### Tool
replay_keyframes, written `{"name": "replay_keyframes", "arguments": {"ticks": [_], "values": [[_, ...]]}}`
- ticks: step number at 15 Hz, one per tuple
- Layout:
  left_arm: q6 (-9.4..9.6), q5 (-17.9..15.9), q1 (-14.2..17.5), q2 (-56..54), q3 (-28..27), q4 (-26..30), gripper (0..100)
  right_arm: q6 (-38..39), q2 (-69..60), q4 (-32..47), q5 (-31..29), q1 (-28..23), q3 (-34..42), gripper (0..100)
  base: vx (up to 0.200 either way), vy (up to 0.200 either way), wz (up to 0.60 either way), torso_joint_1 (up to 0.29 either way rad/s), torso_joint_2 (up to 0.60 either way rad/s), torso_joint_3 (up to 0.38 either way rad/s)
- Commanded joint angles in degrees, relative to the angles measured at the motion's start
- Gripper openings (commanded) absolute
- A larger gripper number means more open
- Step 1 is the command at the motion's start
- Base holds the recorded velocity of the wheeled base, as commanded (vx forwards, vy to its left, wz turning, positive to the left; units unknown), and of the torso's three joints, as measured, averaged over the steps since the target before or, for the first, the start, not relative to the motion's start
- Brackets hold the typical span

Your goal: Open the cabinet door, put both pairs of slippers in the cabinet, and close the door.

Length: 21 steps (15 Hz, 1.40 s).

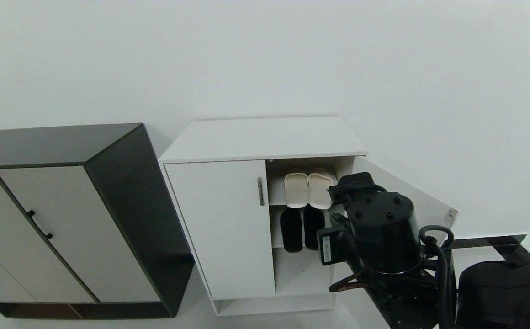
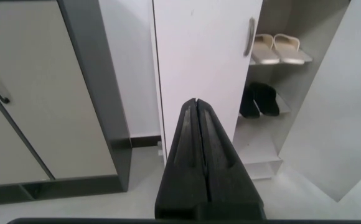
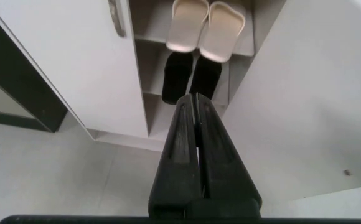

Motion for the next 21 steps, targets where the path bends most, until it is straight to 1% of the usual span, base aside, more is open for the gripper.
{"name": "replay_keyframes", "arguments": {"ticks": [1,6,8,12,14,15,16,18,20,21], "values": [[-0.01,0.0,0.0,0.0,0.0,0.0,0,0.0,0.2,0.0,0.0,0.0,0.0,0,0.000,0.000,0.00,0.227,-0.53,-0.325],[-0.01,0.0,0.0,0.0,0.0,0.0,0,-0.5,0.3,0.0,0.0,0.0,0.7,0,0.000,0.000,0.00,0.244,-0.56,-0.322],[-0.01,0.0,0.0,0.0,0.0,0.0,0,-0.5,0.3,0.0,0.0,0.0,0.9,0,0.000,0.000,0.00,0.137,-0.31,-0.168],[-0.01,0.0,0.0,0.0,0.0,0.0,0,-0.7,0.5,0.0,0.0,-0.3,0.9,0,0.000,0.000,0.00,0.024,-0.05,-0.030],[-0.01,-0.1,0.0,0.0,0.0,0.0,0,-0.8,0.5,0.0,0.0,-0.5,0.9,0,0.000,0.000,-0.60,0.002,-0.01,-0.002],[1.40,-0.6,0.0,0.0,0.0,0.0,0,-0.9,0.6,0.0,0.0,-0.8,0.9,0,0.000,0.000,-0.60,0.002,-0.01,0.007],[0.52,-0.5,0.0,0.0,0.0,0.0,0,-1.3,0.6,0.0,0.0,-1.0,0.9,0,0.000,0.000,-0.60,0.007,0.00,0.002],[0.52,-0.6,0.0,0.0,0.0,0.0,0,-1.8,0.6,0.0,0.0,-2.4,0.7,0,0.000,0.000,-0.60,0.012,0.00,-0.005],[0.61,-0.6,0.0,0.0,0.0,0.0,0,-2.5,0.7,0.0,0.2,-4.5,0.7,0,0.000,0.000,0.00,0.000,0.00,0.000],[0.61,-0.5,0.0,0.0,0.0,0.0,0,-2.6,0.7,-0.4,1.7,-5.6,0.7,0,0.000,0.000,0.00,0.000,0.00,0.000]]}}
